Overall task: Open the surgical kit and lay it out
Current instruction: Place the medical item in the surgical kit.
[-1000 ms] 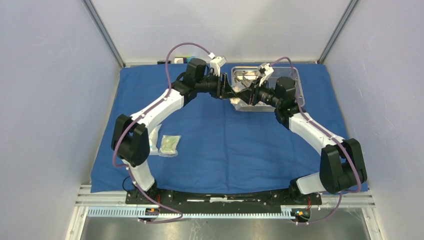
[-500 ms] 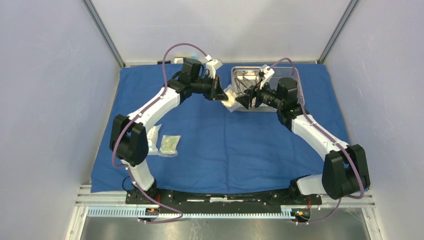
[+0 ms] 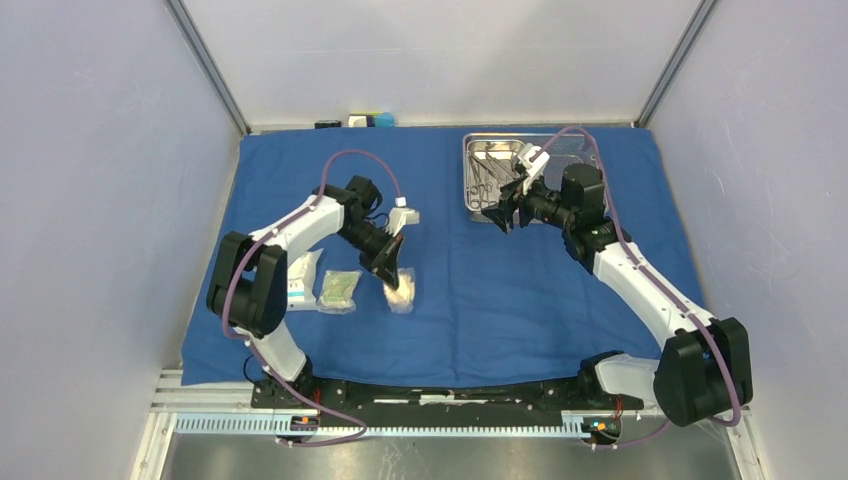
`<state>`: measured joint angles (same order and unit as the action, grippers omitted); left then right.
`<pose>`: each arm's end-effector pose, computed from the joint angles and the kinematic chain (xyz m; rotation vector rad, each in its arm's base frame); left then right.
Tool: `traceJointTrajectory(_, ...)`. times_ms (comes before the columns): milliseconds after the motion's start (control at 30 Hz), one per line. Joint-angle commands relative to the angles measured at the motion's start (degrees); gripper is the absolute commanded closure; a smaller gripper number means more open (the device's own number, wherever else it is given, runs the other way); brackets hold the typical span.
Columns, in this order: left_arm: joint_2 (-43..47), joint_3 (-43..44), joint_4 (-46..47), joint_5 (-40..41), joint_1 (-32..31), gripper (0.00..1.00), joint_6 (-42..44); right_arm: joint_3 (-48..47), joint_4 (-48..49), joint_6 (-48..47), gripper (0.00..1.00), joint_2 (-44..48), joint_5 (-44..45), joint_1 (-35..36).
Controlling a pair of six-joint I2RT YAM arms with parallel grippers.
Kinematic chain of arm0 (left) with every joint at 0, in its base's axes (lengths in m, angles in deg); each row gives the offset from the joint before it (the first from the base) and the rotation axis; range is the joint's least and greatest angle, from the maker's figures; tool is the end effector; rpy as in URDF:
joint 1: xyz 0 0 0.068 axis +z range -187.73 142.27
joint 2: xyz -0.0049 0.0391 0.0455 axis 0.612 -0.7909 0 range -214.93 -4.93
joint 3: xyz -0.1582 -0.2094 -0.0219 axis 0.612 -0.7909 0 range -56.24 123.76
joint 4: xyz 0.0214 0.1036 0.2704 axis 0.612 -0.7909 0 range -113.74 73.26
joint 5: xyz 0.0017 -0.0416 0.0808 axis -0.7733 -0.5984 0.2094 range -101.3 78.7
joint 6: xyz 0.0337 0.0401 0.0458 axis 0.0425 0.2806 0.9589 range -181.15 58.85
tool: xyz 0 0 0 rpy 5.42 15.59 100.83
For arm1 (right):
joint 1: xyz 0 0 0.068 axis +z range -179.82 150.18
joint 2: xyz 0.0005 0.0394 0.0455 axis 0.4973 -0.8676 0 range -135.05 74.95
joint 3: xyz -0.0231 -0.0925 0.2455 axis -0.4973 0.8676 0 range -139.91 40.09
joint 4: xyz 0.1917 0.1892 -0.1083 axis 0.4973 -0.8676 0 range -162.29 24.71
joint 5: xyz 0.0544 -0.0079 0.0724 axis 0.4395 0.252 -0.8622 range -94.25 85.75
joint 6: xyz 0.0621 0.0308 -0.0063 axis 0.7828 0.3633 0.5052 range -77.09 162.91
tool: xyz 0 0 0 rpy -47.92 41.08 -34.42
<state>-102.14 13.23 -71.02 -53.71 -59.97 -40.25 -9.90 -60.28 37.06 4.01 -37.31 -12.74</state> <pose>0.3002 -0.1639 0.1759 1.1053 2.5889 -1.0940 0.3088 0.1273 0.2779 -0.7568 1.6930 0.6682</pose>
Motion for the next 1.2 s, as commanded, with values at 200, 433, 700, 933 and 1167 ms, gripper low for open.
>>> traceJointTrajectory(200,-4.75,-1.75,-8.39,1.65,5.37,0.84,10.9,2.34,-0.36,-2.78,0.25,1.67,2.01,-0.21)
traceJointTrajectory(433,-10.98,-0.23,-8.16,5.7,6.77,0.74,10.32,2.8,-0.51,-3.28,0.25,1.68,2.51,-0.14)
traceJointTrajectory(700,-10.54,2.69,-7.24,12.29,8.87,0.53,9.45,3.32,-0.62,-3.72,0.25,1.67,2.65,-0.18)
traceJointTrajectory(933,-9.71,5.52,-8.72,15.56,8.97,0.45,9.1,3.33,-1.03,-4.29,0.25,2.14,2.73,-0.25)
traceJointTrajectory(1167,-3.68,6.04,-11.72,4.67,8.3,0.41,10.7,3.24,-2.62,-6.44,0.24,3.01,4.74,-0.74)
